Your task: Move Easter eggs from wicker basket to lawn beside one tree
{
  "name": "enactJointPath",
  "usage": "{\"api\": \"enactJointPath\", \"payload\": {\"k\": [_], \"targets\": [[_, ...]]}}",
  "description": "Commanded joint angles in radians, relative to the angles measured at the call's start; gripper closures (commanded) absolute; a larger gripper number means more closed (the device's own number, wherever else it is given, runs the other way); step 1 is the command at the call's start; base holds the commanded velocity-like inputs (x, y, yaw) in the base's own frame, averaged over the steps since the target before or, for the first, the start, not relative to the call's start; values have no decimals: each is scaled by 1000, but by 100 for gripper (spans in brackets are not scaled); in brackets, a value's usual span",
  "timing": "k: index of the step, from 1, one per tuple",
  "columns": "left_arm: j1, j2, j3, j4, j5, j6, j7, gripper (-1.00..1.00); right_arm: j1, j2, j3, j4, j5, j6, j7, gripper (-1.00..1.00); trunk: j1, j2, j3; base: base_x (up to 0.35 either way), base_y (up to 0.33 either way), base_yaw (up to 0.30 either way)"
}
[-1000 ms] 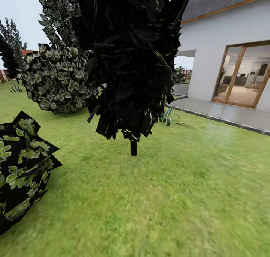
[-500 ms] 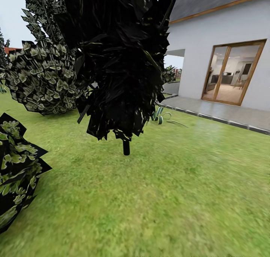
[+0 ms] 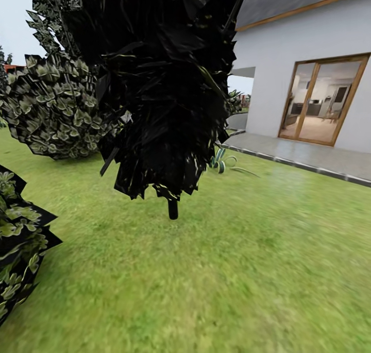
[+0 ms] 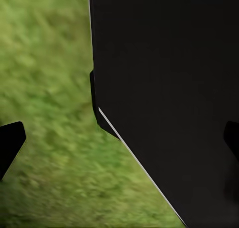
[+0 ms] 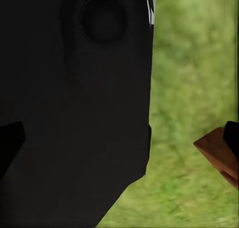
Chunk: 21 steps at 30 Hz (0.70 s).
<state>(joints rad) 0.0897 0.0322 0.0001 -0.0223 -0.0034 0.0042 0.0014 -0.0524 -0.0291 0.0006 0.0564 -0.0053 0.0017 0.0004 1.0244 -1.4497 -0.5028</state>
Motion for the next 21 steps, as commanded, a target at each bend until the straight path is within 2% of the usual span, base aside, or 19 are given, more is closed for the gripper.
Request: {"api": "enactJointPath", "payload": {"k": [1,5,21], "targets": [[1,0,0,-2,-1,0,0,-100,-1,0,0,2,0,0,0,-100,1,0,-1,331,0,0],[1,0,1,-2,-1,0,0,-100,-1,0,0,2,-1,-3,2,-100,1,0,-3,331,0,-160],[1,0,1,-2,-1,0,0,-100,-1,0,0,2,-2,0,3,-100,1,0,-12,331,0,-293]]}}
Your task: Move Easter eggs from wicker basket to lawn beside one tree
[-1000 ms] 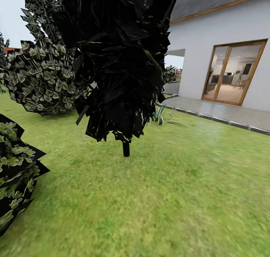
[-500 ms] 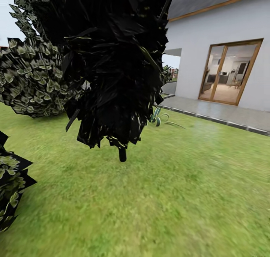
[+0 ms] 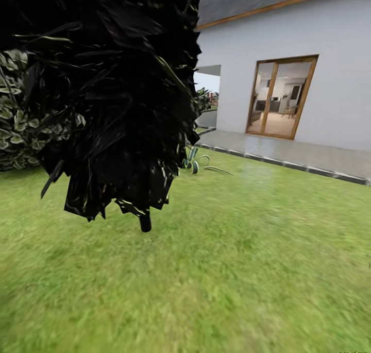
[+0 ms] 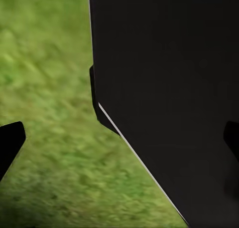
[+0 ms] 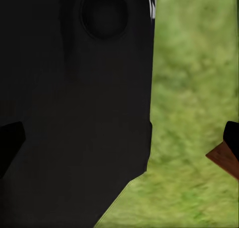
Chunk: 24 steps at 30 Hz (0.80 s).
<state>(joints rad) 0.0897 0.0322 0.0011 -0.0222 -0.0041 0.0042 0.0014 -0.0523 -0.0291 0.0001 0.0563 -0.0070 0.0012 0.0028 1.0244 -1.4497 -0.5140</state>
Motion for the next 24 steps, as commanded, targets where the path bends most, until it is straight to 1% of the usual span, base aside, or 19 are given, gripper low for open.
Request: {"api": "enactJointPath", "payload": {"k": [1,24], "targets": [[1,0,0,-2,0,0,0,-100,-1,0,0,2,-1,0,0,-100,1,0,-1,331,0,-296],[1,0,-1,-2,0,0,0,-100,-1,1,0,2,-2,-3,0,-100,1,0,-14,331,0,-296]]}}
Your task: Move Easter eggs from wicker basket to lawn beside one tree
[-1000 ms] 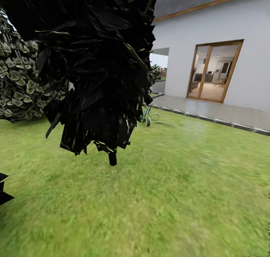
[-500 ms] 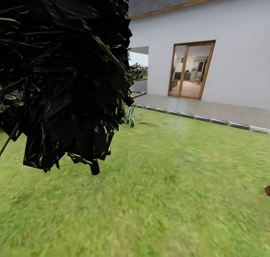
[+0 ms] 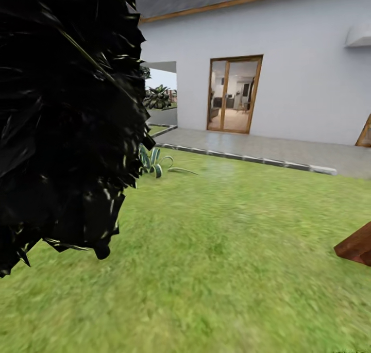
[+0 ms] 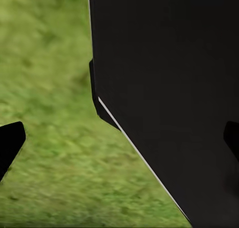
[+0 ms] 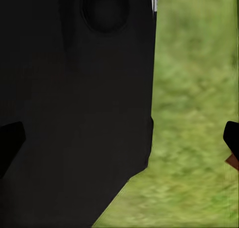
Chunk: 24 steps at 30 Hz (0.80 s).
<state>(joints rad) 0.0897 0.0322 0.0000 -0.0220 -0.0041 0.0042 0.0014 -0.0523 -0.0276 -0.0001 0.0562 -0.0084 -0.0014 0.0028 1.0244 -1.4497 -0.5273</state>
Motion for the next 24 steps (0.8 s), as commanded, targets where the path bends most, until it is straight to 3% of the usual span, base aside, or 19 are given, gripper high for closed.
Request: {"api": "enactJointPath", "payload": {"k": [1,24], "targets": [[1,0,0,-2,0,0,0,-100,-1,0,0,2,-1,0,0,-100,1,0,-1,331,0,-296],[1,0,0,-3,0,0,0,-100,-1,0,0,2,-1,0,0,-100,1,0,-14,331,0,-296]]}}
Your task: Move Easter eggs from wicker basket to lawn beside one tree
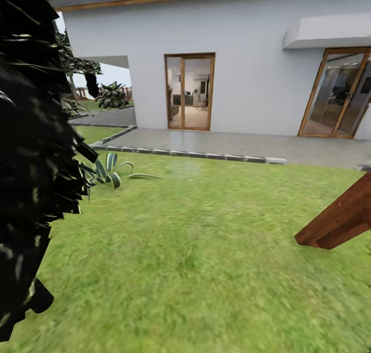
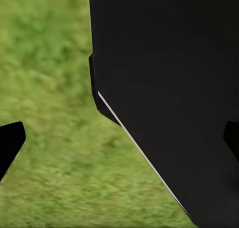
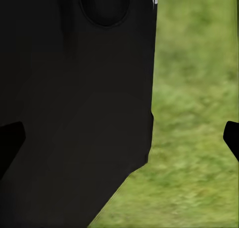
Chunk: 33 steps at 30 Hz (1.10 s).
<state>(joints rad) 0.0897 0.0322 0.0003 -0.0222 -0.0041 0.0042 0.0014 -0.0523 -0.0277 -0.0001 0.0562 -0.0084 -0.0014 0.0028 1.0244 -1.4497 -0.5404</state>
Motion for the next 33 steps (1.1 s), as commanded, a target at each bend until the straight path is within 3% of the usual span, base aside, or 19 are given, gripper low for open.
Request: {"api": "enactJointPath", "payload": {"k": [1,9,33], "targets": [[1,0,0,-2,0,0,0,-100,-1,0,0,2,-1,0,0,-100,1,0,-1,331,0,-296],[1,0,1,-2,0,0,0,-100,-1,-1,0,2,-1,0,-1,-100,1,0,-4,331,0,-252],[1,0,1,-2,-2,0,0,-100,-1,-1,0,2,-1,3,-6,-100,1,0,-5,334,0,-10]]}}
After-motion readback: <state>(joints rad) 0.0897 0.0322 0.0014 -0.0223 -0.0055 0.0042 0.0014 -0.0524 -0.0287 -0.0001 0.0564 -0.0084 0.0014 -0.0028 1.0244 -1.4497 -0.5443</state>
